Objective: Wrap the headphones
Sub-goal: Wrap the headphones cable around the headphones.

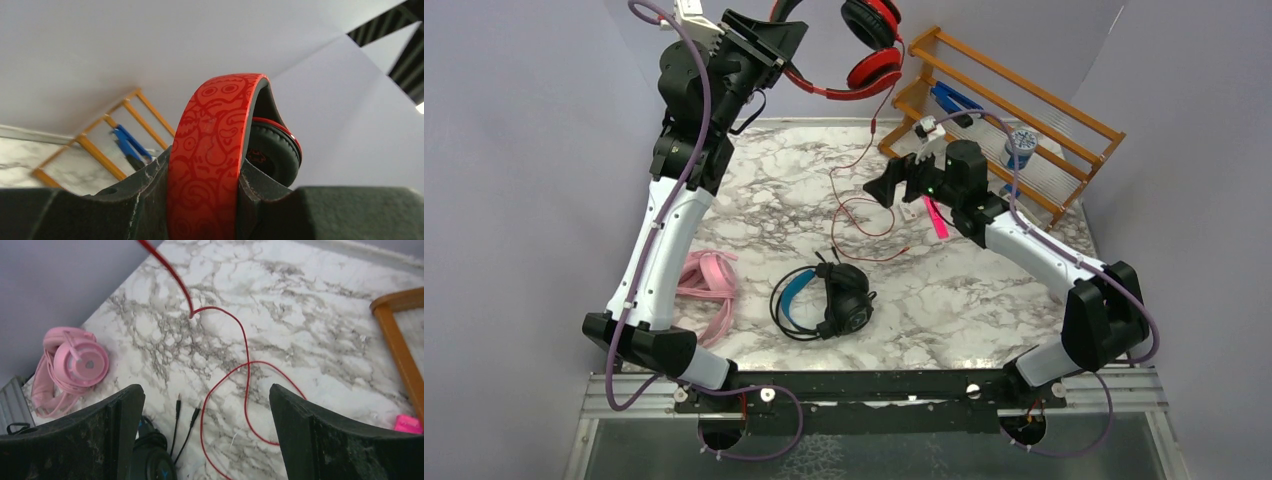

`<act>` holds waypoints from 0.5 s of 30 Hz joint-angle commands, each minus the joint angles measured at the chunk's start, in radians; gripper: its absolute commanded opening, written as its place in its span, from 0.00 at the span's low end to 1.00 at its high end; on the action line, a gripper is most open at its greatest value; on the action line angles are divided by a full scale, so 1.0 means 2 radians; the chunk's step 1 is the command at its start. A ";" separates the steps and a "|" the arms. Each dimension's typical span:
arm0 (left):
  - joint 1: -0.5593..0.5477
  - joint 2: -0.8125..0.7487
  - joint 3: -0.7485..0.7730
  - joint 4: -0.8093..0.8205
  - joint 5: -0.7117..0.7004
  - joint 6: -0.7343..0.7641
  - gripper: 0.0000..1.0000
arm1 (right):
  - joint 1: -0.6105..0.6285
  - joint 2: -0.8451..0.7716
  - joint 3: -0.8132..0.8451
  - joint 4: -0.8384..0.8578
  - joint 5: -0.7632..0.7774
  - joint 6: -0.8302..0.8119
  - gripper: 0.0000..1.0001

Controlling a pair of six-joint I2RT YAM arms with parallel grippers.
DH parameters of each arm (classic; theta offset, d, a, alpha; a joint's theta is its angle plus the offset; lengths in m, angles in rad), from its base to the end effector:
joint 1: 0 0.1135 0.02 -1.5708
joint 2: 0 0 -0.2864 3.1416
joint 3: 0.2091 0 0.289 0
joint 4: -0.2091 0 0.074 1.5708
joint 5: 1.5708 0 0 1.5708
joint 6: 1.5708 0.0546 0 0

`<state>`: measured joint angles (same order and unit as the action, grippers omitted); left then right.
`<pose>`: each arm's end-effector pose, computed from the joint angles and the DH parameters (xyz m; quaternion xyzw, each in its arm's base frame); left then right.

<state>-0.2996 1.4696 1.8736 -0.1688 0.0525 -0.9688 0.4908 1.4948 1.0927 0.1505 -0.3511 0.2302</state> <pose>0.3359 -0.1068 0.5947 -0.1838 0.5915 -0.4782 0.6227 0.3468 0.2066 0.3125 -0.2072 0.7576 0.3420 0.5159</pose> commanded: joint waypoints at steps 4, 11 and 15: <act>0.009 -0.028 -0.034 0.141 0.133 -0.157 0.00 | -0.015 -0.005 -0.065 0.228 -0.058 -0.019 1.00; 0.009 -0.028 -0.081 0.238 0.190 -0.270 0.00 | -0.016 0.014 -0.076 0.324 -0.083 0.006 1.00; 0.009 -0.027 -0.084 0.252 0.209 -0.285 0.00 | -0.016 0.044 -0.051 0.347 -0.118 0.016 0.97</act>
<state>-0.2874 1.4475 1.6970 0.1612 0.3870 -1.4021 0.4587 1.5219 0.9409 0.7090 -0.4938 0.2367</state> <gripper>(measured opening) 0.397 0.992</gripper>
